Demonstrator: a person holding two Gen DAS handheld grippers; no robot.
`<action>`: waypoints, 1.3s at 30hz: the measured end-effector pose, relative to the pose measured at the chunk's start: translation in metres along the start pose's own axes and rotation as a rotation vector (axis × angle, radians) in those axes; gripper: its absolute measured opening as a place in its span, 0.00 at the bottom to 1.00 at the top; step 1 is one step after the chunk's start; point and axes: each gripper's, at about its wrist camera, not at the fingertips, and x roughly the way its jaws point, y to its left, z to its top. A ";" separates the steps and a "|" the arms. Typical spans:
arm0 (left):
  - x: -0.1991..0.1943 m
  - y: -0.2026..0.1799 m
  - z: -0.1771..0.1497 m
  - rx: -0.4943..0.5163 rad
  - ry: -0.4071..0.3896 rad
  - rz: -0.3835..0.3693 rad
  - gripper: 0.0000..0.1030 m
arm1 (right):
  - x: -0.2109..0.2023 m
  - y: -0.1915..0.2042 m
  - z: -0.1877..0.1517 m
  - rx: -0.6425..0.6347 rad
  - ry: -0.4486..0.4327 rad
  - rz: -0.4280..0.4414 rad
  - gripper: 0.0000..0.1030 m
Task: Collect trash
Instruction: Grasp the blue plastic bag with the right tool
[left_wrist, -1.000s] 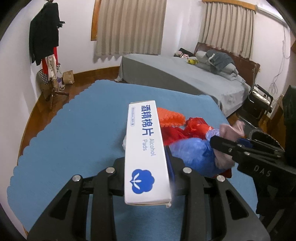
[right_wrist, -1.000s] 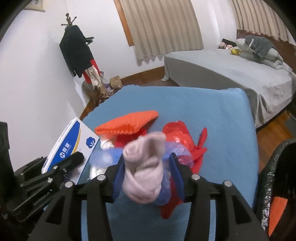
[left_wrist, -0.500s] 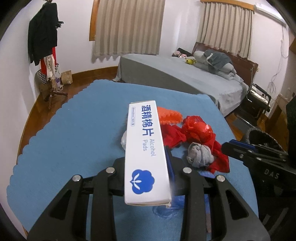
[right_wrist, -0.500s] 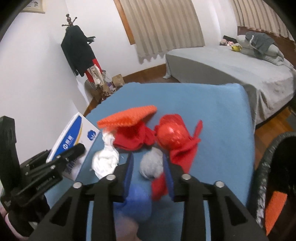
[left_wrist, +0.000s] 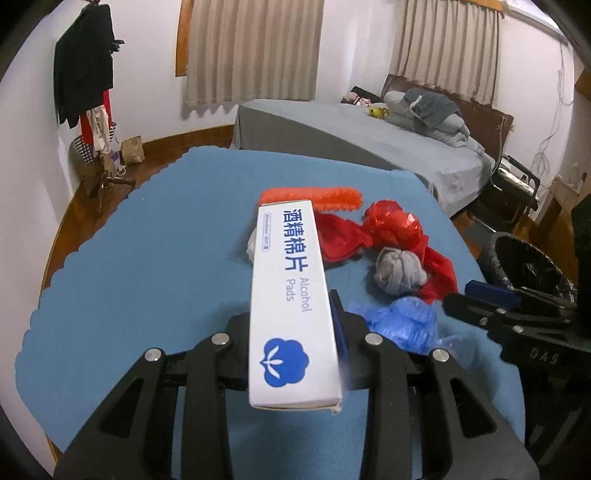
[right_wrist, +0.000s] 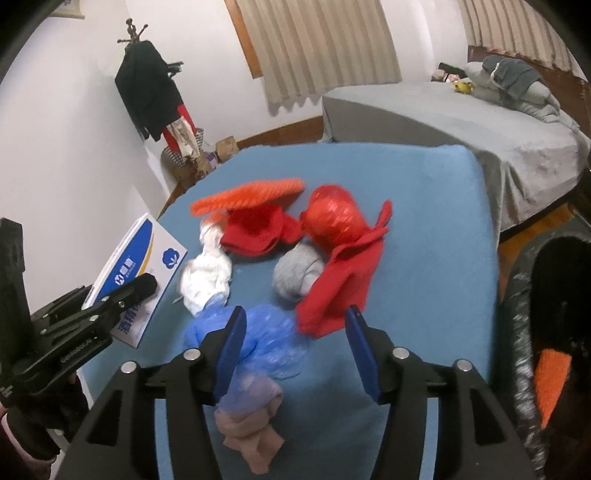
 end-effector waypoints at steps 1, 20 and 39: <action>0.000 0.002 -0.001 0.001 0.002 0.003 0.31 | 0.003 0.003 -0.002 -0.005 0.005 -0.001 0.54; -0.009 0.012 0.000 -0.023 -0.015 0.012 0.31 | -0.004 0.024 0.009 -0.042 -0.004 0.085 0.09; -0.009 0.017 -0.005 -0.018 0.006 0.045 0.30 | 0.011 0.030 0.004 -0.034 0.056 0.076 0.53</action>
